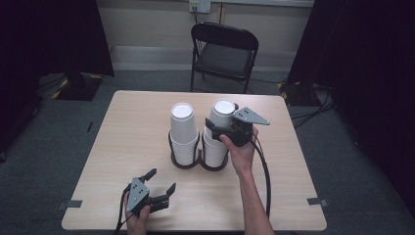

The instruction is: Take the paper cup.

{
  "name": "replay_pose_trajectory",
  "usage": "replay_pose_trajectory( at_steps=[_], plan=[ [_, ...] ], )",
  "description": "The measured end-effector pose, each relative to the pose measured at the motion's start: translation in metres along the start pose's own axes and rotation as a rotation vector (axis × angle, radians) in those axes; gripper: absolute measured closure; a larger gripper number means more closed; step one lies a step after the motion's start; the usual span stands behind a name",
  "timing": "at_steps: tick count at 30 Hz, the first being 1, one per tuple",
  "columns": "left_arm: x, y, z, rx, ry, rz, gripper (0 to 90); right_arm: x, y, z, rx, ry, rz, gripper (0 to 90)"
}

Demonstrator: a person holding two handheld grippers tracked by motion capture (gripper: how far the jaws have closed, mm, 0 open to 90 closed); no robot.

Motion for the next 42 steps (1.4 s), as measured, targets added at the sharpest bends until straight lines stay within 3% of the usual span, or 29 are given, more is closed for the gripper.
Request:
replay_pose_trajectory(
  at_steps=[6,17,31,42],
  plan=[
    [0.0,0.0,0.0,0.001,-0.002,0.003,15.8,0.001,0.001,-0.005,0.008,-0.006,0.0,15.8],
    [0.0,0.0,0.0,-0.002,0.003,-0.008,15.9,0.005,0.001,-0.018,-0.004,-0.065,-0.005,16.1],
    [0.0,0.001,0.0,-0.011,0.001,-0.007,15.9,0.004,0.007,-0.037,0.004,-0.072,-0.03,16.3],
    [0.0,0.0,0.0,0.001,0.001,-0.002,15.9,0.008,0.008,-0.048,-0.033,-0.101,-0.04,16.2]
  ],
)
Point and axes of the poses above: each handheld gripper's, and its own axes: x roughly backward along the jaws, z roughly out of its underside, y roughly to its left, the point moved 10 cm from there along -x, roughly forward along the jaws, and after that the axes turned 6 degrees about -y, right-handed, at the moved point
